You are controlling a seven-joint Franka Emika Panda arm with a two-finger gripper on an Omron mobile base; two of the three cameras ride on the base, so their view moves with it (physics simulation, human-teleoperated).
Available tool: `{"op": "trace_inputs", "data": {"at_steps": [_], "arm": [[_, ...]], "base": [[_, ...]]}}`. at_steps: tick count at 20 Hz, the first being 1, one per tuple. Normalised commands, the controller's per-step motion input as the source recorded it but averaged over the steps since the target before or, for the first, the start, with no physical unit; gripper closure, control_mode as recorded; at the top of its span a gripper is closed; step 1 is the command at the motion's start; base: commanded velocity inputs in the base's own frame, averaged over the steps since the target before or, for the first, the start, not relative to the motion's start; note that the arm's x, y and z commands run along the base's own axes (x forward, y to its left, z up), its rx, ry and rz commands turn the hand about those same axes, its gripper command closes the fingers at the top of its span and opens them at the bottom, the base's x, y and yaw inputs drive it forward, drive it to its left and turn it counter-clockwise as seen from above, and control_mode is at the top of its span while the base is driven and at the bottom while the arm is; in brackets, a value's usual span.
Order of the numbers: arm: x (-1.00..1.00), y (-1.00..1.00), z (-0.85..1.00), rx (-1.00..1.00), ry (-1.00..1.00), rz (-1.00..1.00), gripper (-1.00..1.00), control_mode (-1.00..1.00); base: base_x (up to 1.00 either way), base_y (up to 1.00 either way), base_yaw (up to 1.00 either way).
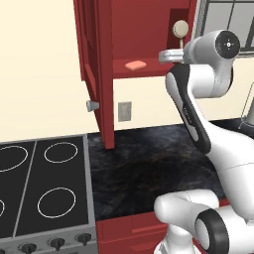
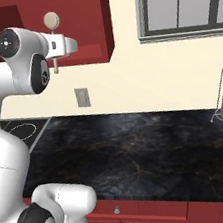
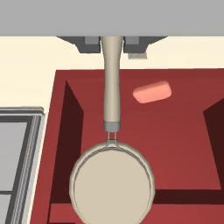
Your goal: Pick up the bar soap and dish brush from the sink, and place them back in the cabinet, and close the cabinet door.
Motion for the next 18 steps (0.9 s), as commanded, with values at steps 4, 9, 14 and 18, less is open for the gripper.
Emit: {"op": "trace_inputs", "data": {"at_steps": [4, 9, 14, 18], "arm": [[0.24, 0.04, 0.0, 0.0, 0.0, 0.0, 1.0, -1.0], [0.28, 0.02, 0.0, 0.0, 0.0, 0.0, 1.0, -1.0], [0.3, 0.0, 0.0, 0.0, 0.0, 0.0, 1.0, -1.0], [0.18, 0.07, 0.0, 0.0, 0.01, 0.0, 1.0, -1.0]], "base": [[0.0, 0.0, 0.0], [0.0, 0.0, 0.0], [0.0, 0.0, 0.0], [0.0, 0.0, 0.0]]}}
